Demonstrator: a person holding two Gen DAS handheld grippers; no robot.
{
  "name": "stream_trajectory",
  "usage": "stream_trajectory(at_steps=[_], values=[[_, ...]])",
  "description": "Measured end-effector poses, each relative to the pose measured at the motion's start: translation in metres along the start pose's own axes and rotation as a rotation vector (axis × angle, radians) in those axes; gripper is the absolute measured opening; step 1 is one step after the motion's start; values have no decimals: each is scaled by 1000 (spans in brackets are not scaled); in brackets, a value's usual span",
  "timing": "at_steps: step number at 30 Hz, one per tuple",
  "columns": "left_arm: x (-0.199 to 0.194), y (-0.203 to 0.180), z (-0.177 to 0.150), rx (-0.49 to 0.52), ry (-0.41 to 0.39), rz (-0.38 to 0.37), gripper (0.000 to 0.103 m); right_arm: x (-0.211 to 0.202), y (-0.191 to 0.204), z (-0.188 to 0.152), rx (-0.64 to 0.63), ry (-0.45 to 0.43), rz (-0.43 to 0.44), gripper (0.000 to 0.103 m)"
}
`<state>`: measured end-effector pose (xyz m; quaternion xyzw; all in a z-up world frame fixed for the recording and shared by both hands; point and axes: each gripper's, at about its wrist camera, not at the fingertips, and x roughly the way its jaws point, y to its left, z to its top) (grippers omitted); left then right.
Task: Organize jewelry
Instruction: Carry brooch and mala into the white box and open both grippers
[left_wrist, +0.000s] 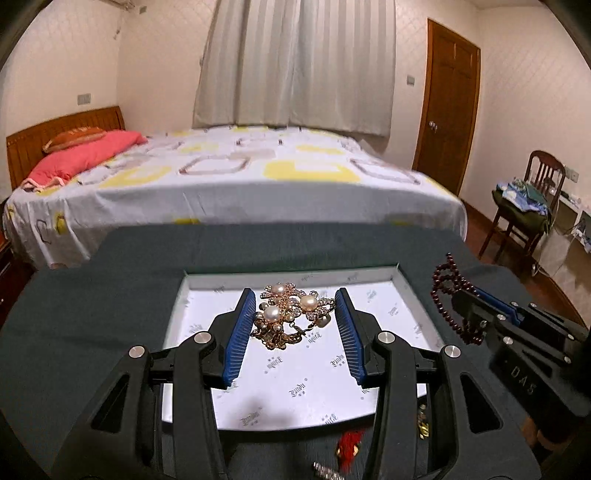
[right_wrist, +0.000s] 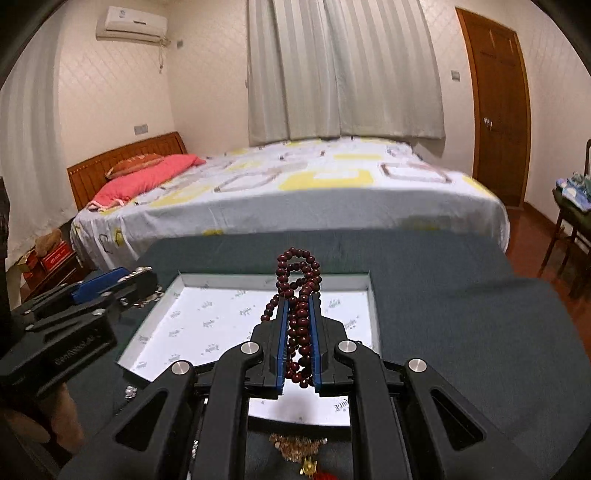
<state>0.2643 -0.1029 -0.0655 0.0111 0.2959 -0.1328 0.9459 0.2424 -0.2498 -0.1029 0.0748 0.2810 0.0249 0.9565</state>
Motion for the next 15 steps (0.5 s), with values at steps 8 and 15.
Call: stream_trajectory(at_steps=[8,15], values=[[70,1,-37,-6,179,9,43,56,-9,-31,12,159,-23,11],[93,6,-53,-6,269,12,43,79,-17,-46,30,241,-46,11]])
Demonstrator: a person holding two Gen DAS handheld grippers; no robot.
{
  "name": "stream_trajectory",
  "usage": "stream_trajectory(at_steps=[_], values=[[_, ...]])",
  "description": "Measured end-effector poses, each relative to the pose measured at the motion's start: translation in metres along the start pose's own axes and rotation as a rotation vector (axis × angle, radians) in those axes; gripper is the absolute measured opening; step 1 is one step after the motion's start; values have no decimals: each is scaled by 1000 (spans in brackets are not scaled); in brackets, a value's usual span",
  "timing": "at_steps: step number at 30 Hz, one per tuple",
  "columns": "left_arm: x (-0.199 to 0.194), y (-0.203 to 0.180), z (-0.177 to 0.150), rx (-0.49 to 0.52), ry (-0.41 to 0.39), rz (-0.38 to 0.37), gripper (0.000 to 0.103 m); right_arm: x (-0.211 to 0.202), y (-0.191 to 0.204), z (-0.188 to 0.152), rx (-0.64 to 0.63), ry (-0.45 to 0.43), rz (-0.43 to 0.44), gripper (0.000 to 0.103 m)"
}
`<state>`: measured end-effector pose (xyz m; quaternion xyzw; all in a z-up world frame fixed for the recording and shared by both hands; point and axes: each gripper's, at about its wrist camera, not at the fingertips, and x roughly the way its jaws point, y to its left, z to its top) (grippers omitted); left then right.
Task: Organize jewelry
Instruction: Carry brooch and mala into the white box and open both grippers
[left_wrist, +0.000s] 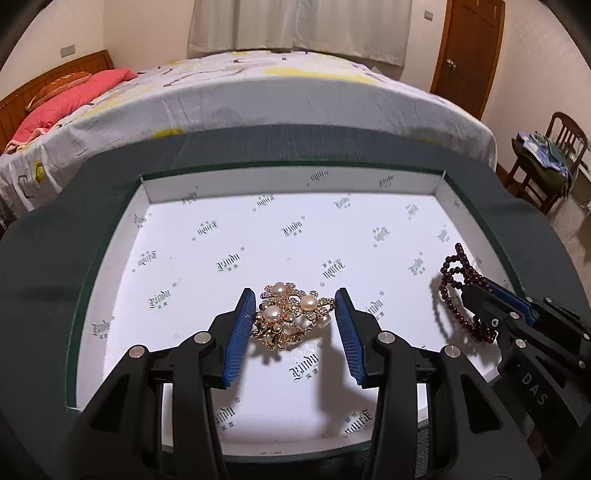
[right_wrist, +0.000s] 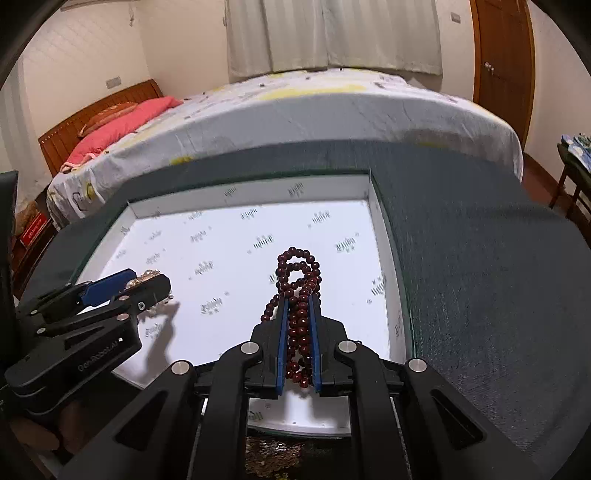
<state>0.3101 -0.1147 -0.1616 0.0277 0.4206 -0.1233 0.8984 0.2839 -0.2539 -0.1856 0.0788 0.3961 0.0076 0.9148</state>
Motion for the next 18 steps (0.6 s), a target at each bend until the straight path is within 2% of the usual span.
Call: stream_trajectory(at_steps=[10,11,13,16,18], values=[[5,-2,-2,-6,17,-28,45,4,1,-5,-24,10,-16,14],[5,-2,-2,-8,16,-30,46,4,2,-5,-27,9,-10,18],[3,-3,-1,-6,6,-30,58,2,5,-5,-38,1,0,27],[-3,-6,0,14,-25,-19,61,-5,9,-5,-43,-26,2,42],[-8,-7,1,23,-40,-18,62,-11,8,-3,-34,-42,13,43]])
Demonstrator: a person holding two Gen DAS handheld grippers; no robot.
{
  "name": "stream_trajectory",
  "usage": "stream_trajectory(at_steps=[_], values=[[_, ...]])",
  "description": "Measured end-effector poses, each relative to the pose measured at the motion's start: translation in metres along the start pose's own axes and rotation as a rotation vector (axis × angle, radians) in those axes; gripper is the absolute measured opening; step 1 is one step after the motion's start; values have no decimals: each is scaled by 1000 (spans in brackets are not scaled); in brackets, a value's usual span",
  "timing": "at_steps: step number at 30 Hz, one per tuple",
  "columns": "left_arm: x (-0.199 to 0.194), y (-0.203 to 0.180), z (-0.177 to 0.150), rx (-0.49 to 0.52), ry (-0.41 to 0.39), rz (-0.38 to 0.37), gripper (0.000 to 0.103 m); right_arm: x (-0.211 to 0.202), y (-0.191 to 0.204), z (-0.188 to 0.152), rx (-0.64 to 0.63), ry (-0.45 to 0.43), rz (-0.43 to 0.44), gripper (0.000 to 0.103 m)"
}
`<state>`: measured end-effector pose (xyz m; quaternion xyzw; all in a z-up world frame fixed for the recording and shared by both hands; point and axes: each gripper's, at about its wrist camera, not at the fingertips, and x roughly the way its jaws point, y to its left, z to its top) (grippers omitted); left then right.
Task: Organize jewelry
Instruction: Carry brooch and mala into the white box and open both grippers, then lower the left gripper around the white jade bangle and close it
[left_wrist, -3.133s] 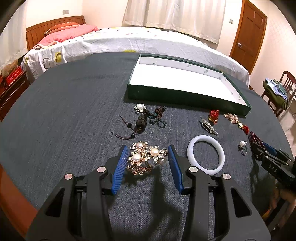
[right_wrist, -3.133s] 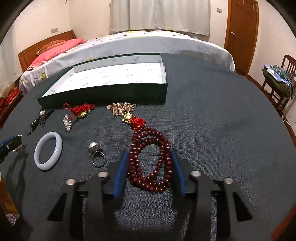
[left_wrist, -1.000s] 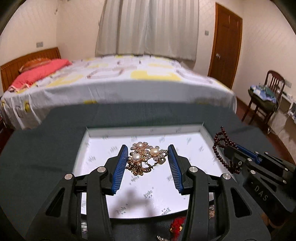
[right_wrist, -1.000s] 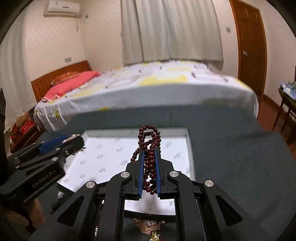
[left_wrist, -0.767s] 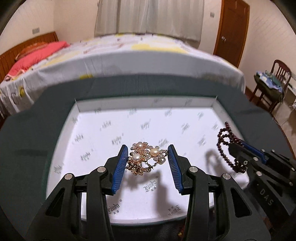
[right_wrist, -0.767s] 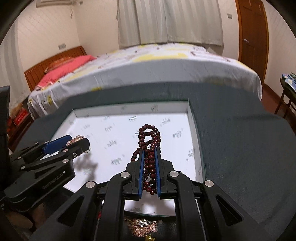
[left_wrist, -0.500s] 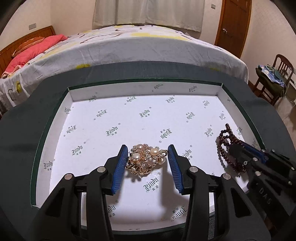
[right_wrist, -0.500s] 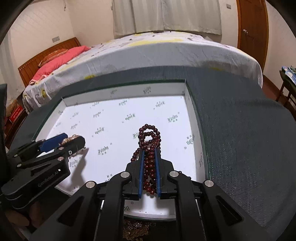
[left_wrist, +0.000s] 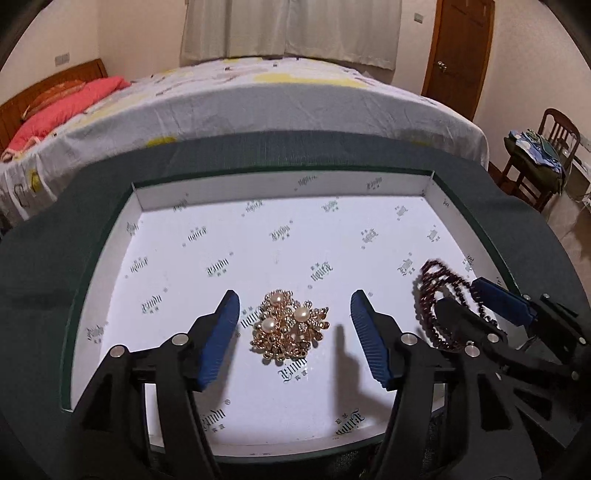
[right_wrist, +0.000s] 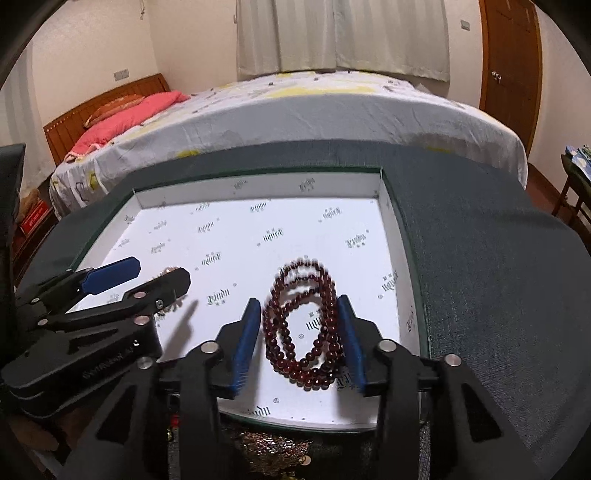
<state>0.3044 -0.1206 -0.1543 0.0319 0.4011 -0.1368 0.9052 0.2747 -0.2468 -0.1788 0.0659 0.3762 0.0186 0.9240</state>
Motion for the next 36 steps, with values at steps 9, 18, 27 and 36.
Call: stream_trajectory(at_steps=[9,18,27,36], values=[[-49,6,1,-35,-76,-22,75,-49,0,-1,12,-76,5,43],[-109,7,-42,-78,-113,-3,79,-97,4,-42,7,-104,-6,43],[-141,7,-100,-111,-117,37,79,-130,9,-97,-26,-129,-36,43],[-145,-5,-139,-95,-117,64,79,-140,9,-131,-23,-123,-44,43]])
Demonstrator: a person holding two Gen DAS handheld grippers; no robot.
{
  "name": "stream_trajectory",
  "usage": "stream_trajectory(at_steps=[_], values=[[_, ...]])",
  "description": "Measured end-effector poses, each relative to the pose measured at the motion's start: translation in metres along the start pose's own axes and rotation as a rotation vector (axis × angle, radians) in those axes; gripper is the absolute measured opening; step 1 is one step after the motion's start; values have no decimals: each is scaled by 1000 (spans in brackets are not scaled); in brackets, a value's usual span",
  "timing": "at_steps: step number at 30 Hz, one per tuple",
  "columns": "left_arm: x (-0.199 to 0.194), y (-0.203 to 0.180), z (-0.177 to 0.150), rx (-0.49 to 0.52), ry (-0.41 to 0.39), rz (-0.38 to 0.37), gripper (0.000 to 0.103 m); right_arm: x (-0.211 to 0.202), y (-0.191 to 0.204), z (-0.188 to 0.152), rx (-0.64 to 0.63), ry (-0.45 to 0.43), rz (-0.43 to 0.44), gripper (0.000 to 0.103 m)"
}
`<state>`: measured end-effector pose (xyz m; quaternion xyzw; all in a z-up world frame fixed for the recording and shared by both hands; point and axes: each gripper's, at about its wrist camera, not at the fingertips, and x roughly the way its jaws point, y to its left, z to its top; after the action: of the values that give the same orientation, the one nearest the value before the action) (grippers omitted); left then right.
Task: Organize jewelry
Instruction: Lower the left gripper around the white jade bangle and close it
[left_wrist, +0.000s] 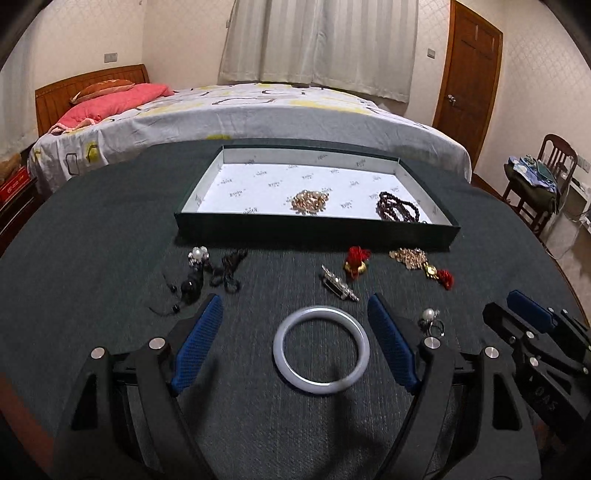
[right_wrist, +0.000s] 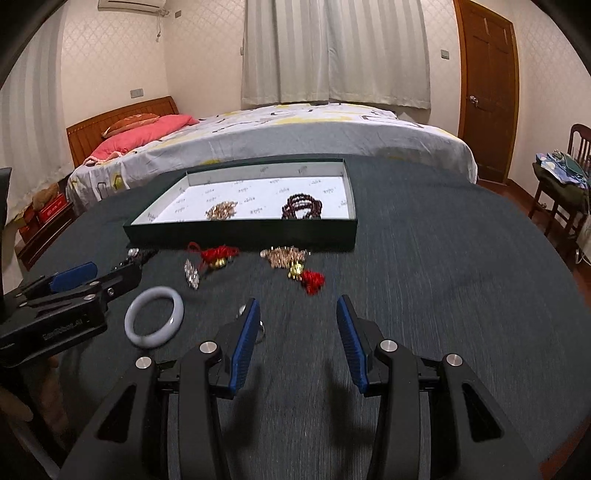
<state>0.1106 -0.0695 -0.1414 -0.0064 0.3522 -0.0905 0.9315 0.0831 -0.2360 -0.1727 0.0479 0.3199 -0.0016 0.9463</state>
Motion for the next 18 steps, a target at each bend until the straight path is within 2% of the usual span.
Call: stream_trajectory(at_steps=[6,18], values=[[10,-10,-12,21,29,8,79,-4,-2,-13,7,9,5,43],[29,-19,-25,42,78,40,79,-5,-9,-16,38,8,8,43]])
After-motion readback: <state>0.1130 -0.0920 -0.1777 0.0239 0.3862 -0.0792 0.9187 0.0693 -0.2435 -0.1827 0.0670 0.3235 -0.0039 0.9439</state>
